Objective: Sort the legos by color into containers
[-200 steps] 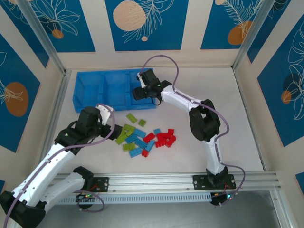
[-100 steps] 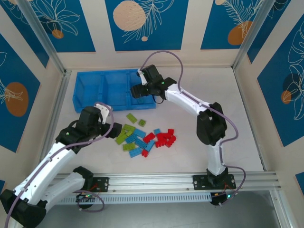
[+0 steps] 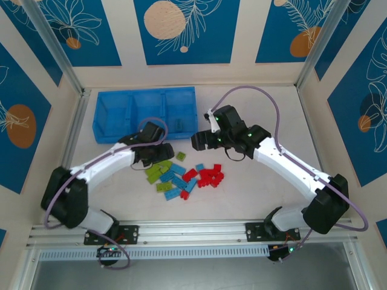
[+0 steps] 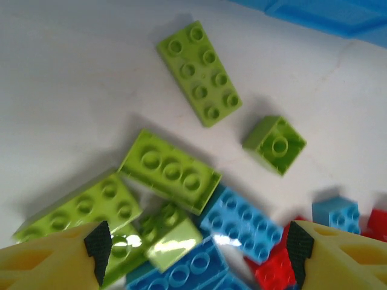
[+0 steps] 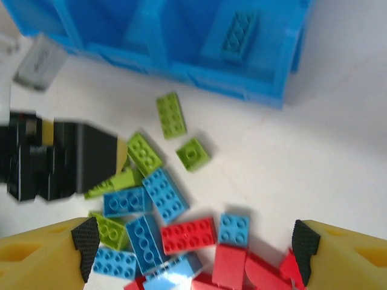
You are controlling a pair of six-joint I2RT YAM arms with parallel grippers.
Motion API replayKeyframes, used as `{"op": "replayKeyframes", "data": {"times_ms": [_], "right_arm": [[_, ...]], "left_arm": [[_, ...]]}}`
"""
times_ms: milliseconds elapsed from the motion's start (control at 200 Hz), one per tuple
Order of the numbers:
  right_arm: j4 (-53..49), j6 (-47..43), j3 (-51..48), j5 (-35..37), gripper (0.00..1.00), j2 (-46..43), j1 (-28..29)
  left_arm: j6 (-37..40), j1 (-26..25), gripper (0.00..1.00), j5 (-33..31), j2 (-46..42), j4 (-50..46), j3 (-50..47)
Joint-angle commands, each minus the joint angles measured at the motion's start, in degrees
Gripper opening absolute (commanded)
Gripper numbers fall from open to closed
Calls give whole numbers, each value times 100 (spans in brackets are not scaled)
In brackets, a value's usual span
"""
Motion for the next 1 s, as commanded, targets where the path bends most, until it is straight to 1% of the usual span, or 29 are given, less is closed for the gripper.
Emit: {"op": "replayKeyframes", "data": {"times_ms": [0,105,270,520,650,795,880,995], "right_arm": [[-302,140,-149,157,86,-133,28],[-371,112,-131,235,86,-103,10],[-385,95,-111,251,87,-80,11],[-542,108,-167,208,89,-122,62],[-609,132,-171,226,89,-195,113],[-667,165,-106,252,89,-248,218],[-710,162,-46,295,89,-244,306],[-763,130,47,387,89,-224,422]], "left_arm": [[-184,-55,77,-265,512,155,429],[-67,-55,78,-351,1071,0,818],[176,-82,78,-614,1834,-614,1538],[204,-84,77,-937,2409,-791,1766],[312,-81,66,-975,2573,-890,1796],[338,-84,53,-902,2529,-812,1550],[361,-83,49,-845,2464,-741,1390],[415,-82,41,-732,2341,-675,1214]]}}
